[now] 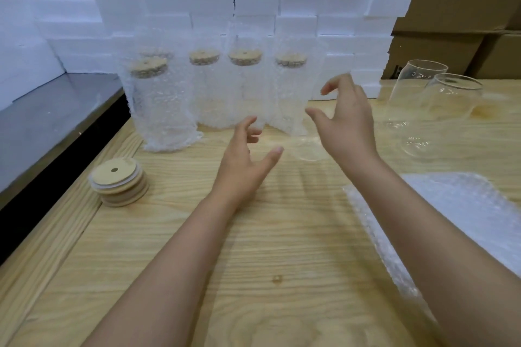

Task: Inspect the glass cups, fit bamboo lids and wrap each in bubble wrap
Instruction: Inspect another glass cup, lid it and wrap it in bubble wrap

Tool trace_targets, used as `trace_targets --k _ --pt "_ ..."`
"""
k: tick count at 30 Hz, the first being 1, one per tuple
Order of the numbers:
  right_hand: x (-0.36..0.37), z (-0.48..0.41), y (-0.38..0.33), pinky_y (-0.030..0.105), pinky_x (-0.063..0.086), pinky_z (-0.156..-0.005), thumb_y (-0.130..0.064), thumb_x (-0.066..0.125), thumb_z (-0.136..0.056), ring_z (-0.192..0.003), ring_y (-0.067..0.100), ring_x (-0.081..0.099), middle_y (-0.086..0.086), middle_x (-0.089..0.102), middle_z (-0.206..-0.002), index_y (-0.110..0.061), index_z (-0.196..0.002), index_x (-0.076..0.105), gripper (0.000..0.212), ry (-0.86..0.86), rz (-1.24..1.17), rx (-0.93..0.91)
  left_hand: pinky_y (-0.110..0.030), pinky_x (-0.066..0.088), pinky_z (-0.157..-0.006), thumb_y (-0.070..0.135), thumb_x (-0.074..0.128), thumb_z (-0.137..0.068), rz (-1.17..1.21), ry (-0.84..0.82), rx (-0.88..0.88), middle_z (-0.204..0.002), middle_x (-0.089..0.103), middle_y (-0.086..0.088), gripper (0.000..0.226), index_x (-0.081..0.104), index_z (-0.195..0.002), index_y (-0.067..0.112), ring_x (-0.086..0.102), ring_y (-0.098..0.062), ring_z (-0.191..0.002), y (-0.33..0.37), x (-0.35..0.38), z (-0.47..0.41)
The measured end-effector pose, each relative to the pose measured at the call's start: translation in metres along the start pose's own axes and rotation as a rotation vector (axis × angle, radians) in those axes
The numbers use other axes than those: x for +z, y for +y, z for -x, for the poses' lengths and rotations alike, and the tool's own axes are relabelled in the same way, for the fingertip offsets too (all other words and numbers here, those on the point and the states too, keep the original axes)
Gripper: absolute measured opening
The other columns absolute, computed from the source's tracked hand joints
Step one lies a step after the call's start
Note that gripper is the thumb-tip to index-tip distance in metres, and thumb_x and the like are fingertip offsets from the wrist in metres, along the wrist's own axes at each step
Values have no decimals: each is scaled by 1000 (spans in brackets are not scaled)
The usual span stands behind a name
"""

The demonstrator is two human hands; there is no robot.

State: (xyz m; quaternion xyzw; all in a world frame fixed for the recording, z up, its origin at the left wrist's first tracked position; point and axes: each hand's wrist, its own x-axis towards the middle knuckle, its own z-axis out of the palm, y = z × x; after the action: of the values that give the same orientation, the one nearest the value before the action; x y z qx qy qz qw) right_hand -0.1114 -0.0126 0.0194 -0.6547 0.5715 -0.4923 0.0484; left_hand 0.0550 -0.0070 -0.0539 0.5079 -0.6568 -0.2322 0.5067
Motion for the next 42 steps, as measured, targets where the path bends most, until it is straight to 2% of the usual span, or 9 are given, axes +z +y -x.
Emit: trace_targets --k 3,7,11,15,21,24,28,37,42 --pt "13 23 -19 14 28 -74 -22 67 -85 -105 10 44 -5 52 -115 -30 -99 43 30 -12 -131 -40 -28 30 -109 61 70 -68 60 -121 -34 -151 33 3 106 11 -150 30 32 -4 -137 2 10 4" --pt "33 45 -26 4 31 -87 -26 65 -87 -117 12 42 -6 49 -125 -31 -113 49 32 19 -268 -60 -34 36 -109 36 77 -76 113 -89 -31 -147 39 5 99 12 -150 26 40 -4 -131 2 12 3" --pt "44 54 -14 34 40 -103 -33 69 -85 -127 17 38 -5 38 -139 -33 -141 29 69 44 -362 -20 -26 42 -103 32 78 -75 130 -31 -52 -135 49 12 94 22 -150 28 48 2 -120 2 10 2" --pt "52 57 -2 9 46 -69 -40 74 -78 -125 14 34 -17 39 -130 -37 -148 18 90 -36 -436 88 -24 43 -102 34 84 -70 156 2 -47 -135 53 7 90 33 -144 28 50 -3 -123 0 11 1" --pt "55 64 4 6 36 -87 -29 78 -75 -119 5 36 -15 42 -137 -43 -142 19 90 2 -449 34 -6 34 -99 25 87 -68 206 -7 -10 -144 44 18 87 34 -136 27 39 9 -131 -6 10 1" --pt "54 68 2 21 41 -99 -20 81 -73 -126 10 38 -11 39 -139 -43 -139 17 94 -34 -448 15 0 38 -81 20 86 -67 126 11 16 -123 48 37 86 28 -126 41 49 20 -108 -7 7 0" --pt "55 70 -1 44 39 -105 -13 83 -70 -128 20 39 -5 37 -137 -32 -141 23 95 -65 -393 -27 1 38 -72 18 85 -69 2 45 38 -118 48 20 88 19 -112 56 50 23 -95 -7 6 0" --pt "51 72 -5 49 38 -107 -31 77 -69 -133 16 36 -5 36 -138 -25 -137 30 83 -134 -495 -46 0 35 -81 32 83 -68 -76 60 44 -134 50 9 90 17 -118 66 54 -4 -109 -6 4 -1" --pt "51 72 -9 44 38 -108 -33 79 -69 -133 11 38 -9 40 -142 -20 -141 35 86 -155 -555 30 4 29 -84 28 84 -67 -127 111 100 -126 45 22 83 36 -134 34 46 5 -109 -7 3 -3"
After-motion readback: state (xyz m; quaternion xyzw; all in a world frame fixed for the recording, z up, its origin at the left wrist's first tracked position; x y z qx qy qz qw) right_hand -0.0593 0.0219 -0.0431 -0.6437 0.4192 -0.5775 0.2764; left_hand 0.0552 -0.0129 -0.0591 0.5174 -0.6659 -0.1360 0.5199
